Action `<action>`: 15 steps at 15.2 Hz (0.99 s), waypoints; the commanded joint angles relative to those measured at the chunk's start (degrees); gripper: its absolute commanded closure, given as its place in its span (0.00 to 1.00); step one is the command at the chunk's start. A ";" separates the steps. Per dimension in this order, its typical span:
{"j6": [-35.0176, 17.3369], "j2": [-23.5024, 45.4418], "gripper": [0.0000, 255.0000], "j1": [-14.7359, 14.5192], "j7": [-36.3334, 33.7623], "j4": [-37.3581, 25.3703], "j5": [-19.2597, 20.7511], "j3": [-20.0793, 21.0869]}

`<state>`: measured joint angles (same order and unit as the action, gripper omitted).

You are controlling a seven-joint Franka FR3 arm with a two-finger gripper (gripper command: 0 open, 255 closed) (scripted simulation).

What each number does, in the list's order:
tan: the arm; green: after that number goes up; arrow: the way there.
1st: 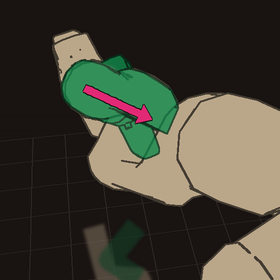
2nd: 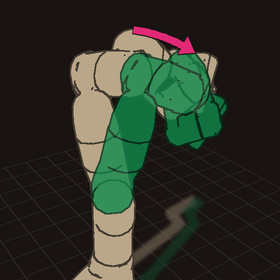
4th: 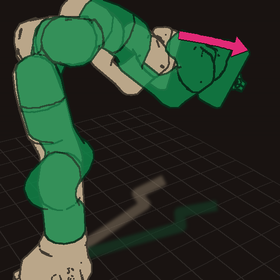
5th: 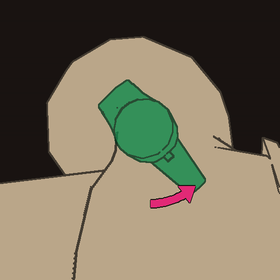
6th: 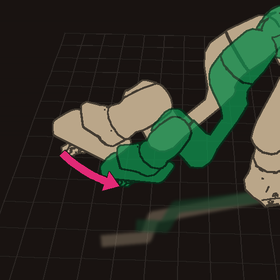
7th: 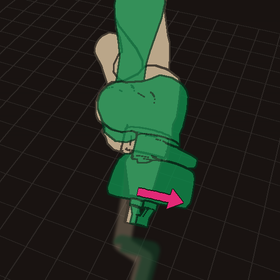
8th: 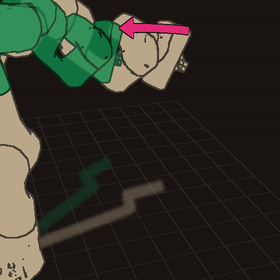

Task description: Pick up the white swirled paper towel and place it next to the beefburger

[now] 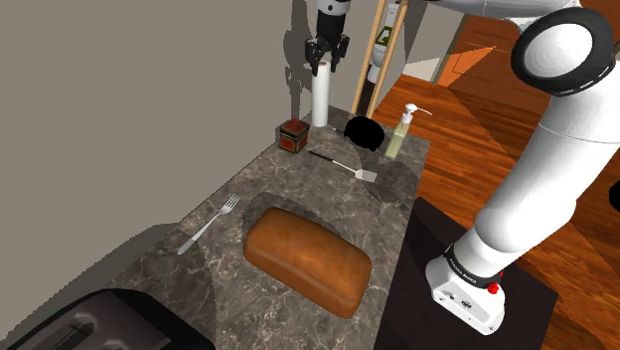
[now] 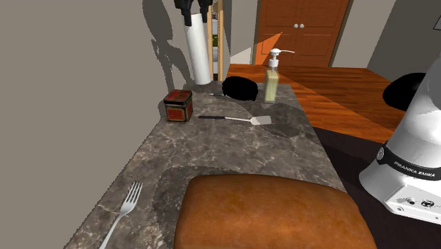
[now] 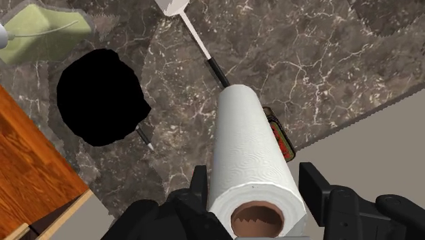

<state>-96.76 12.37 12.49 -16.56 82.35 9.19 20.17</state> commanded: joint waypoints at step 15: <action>4.33 16.32 1.00 6.98 14.45 -21.72 2.06 -5.16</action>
<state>-91.47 28.78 19.19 -2.26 59.64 11.31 15.04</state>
